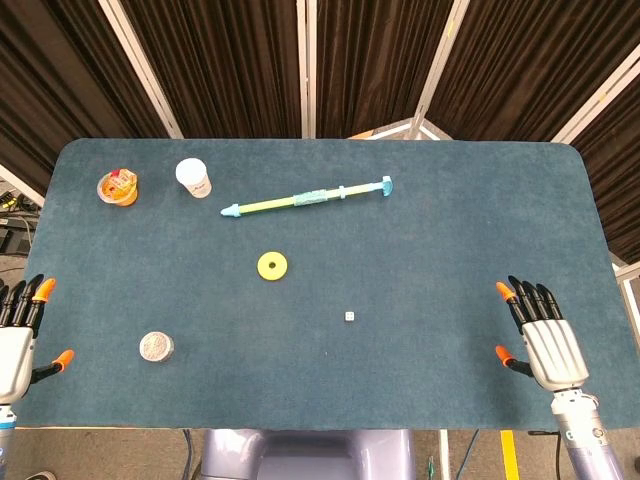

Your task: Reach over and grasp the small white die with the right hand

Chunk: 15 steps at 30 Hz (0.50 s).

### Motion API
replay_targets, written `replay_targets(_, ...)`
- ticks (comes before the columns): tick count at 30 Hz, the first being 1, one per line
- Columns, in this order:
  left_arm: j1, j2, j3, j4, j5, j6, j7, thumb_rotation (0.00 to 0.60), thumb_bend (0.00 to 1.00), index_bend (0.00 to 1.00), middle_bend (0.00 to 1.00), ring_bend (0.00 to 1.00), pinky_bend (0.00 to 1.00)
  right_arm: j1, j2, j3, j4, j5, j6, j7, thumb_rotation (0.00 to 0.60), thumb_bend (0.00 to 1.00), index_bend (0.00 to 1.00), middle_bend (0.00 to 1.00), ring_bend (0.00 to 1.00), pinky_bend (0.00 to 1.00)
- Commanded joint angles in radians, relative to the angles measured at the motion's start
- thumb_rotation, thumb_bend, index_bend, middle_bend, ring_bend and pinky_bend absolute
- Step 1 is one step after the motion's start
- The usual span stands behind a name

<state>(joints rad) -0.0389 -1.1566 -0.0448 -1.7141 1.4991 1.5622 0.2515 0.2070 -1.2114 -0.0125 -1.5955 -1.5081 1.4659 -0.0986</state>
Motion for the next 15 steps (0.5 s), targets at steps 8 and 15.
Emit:
replay_targets(8, 0.001, -0.002, 0.005, 0.001, 0.003, -0.002, 0.007, 0.6, 0.03, 0.0, 0.0, 0.0, 0.0, -0.006, 0.004, 0.009, -0.005, -0.008, -0.005, 0.003, 0.6, 0.15, 0.05, 0.0, 0.0, 0.0)
replay_targets(15, 0.003, 0.002, 0.001, -0.002, 0.002, 0.003, -0.003, 0.6, 0.03, 0.0, 0.0, 0.0, 0.0, 0.001, 0.003, 0.021, -0.038, -0.021, -0.011, -0.006, 0.6, 0.15, 0.05, 0.0, 0.0, 0.0)
